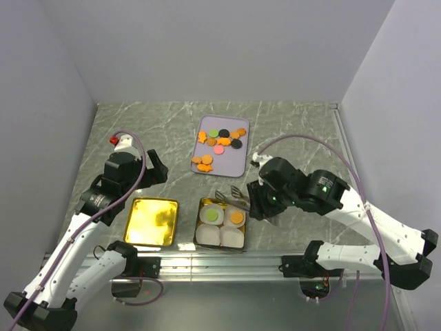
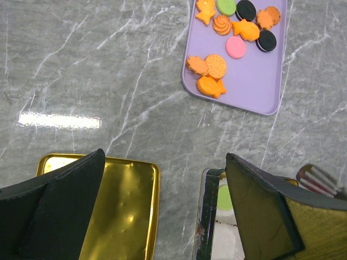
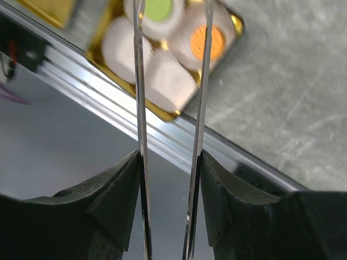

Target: Pack the cookies

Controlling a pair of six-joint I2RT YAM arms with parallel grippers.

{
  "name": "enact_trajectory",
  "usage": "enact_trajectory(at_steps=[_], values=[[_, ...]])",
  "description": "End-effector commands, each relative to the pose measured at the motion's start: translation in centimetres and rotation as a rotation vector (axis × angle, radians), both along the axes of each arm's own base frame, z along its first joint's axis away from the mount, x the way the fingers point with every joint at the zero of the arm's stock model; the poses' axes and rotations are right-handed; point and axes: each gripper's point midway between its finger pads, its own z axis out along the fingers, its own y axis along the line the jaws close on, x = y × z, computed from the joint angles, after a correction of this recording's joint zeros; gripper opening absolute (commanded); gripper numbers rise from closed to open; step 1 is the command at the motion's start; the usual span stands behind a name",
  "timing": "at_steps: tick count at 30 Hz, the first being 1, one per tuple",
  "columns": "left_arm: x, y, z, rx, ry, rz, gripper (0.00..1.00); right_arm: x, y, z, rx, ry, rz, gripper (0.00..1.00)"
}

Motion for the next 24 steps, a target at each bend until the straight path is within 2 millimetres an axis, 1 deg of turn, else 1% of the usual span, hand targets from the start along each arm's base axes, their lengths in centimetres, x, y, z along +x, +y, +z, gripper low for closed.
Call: enact_trajectory(at_steps=[1, 4, 5, 6, 7, 8, 9, 11, 12, 13, 14, 15, 17, 18, 20, 21, 23, 24], values=[[0.3, 0.1, 0.4, 0.001, -0.018, 0.01, 1.0, 2.3, 3.1, 3.6, 0.081, -0.09, 0.035, 0.53], [0.3, 0.1, 0.4, 0.001, -0.016, 0.01, 0.99, 3.7, 4.8, 4.2, 0.072, -0.106, 0.059, 0.54], [0.3, 0.1, 0.4, 0.001, -0.017, 0.014, 0.99, 4.2, 5.0, 4.2, 0.066, -0.115, 0.068, 0.53], [0.3, 0.1, 0.3, 0.002, -0.014, 0.014, 0.99, 4.9, 5.9, 4.1, 0.062, -0.115, 0.068, 0.54], [0.3, 0.2, 0.4, 0.003, -0.017, 0.016, 0.99, 5.6, 6.1, 4.0, 0.053, -0.118, 0.062, 0.53], [0.3, 0.2, 0.3, 0.003, -0.016, 0.02, 0.99, 6.5, 6.1, 3.9, 0.042, -0.122, 0.046, 0.53], [0.3, 0.3, 0.4, 0.002, -0.019, 0.023, 0.99, 7.5, 6.8, 3.9, 0.029, -0.122, 0.038, 0.53], [0.3, 0.4, 0.4, 0.004, -0.02, 0.029, 0.99, 9.1, 6.9, 3.9, -0.001, -0.133, 0.012, 0.53], [0.3, 0.4, 0.5, 0.003, -0.022, 0.029, 0.99, 10.1, 7.7, 3.8, -0.016, -0.133, 0.008, 0.53], [0.3, 0.5, 0.4, 0.004, -0.019, 0.033, 1.0, 11.0, 7.6, 3.9, -0.037, -0.152, -0.017, 0.53], [0.3, 0.5, 0.6, 0.001, -0.023, 0.033, 1.0, 11.9, 7.6, 4.5, -0.045, -0.164, -0.035, 0.53], [0.3, 0.5, 0.5, 0.004, -0.023, 0.037, 0.99, 12.7, 8.0, 3.4, -0.082, -0.149, -0.041, 0.53], [0.3, 0.5, 0.5, 0.003, -0.024, 0.034, 0.99, 13.8, 8.0, 3.0, -0.125, -0.157, -0.059, 0.53], [0.3, 0.5, 0.5, 0.003, -0.024, 0.034, 0.99, 14.6, 8.3, 2.6, -0.146, -0.154, -0.072, 0.53], [0.3, 0.4, 0.5, 0.005, -0.021, 0.032, 0.99, 15.7, 7.9, 2.2, -0.184, -0.162, -0.112, 0.53], [0.3, 0.4, 0.4, 0.004, -0.019, 0.029, 0.99, 16.5, 7.7, 1.5, -0.204, -0.154, -0.136, 0.53], [0.3, 0.4, 0.4, 0.004, -0.018, 0.027, 0.99, 17.3, 7.4, 1.0, -0.212, -0.146, -0.179, 0.53], [0.3, 0.4, 0.5, 0.004, -0.022, 0.027, 0.99, 18.1, 6.7, 0.6, -0.217, -0.134, -0.213, 0.53]])
